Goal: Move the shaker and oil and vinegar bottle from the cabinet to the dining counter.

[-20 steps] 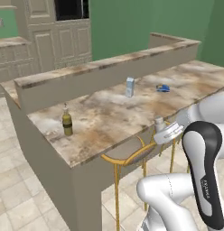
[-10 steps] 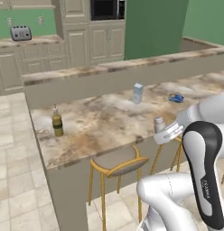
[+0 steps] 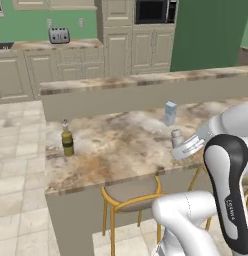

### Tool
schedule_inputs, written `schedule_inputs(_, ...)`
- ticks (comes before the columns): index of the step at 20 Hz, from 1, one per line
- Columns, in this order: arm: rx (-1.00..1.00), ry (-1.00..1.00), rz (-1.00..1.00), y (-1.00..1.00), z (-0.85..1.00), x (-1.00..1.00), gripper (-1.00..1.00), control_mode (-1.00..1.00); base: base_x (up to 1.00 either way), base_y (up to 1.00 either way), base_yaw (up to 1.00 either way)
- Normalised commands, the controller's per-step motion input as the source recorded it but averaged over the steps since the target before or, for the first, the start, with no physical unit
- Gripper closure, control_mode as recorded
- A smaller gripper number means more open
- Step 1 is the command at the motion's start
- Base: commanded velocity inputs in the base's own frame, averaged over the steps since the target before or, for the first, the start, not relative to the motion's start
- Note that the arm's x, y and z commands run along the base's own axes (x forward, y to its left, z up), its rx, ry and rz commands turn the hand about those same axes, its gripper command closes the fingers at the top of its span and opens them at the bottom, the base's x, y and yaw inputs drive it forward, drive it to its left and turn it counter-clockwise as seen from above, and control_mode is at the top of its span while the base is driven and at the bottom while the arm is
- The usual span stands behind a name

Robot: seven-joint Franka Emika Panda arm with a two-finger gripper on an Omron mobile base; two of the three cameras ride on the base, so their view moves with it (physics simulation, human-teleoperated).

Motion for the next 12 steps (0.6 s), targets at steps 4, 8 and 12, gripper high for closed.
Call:
schedule_inputs(4,0.0,0.0,0.0,0.0,0.0,0.0,1.0,1.0,0.72,0.0,0.24)
schedule_inputs(8,0.0,0.0,0.0,0.0,0.0,0.0,1.0,1.0,0.81,0.0,0.26)
schedule_inputs(12,0.0,0.0,0.0,0.0,0.0,0.0,1.0,1.0,0.8,0.0,0.3)
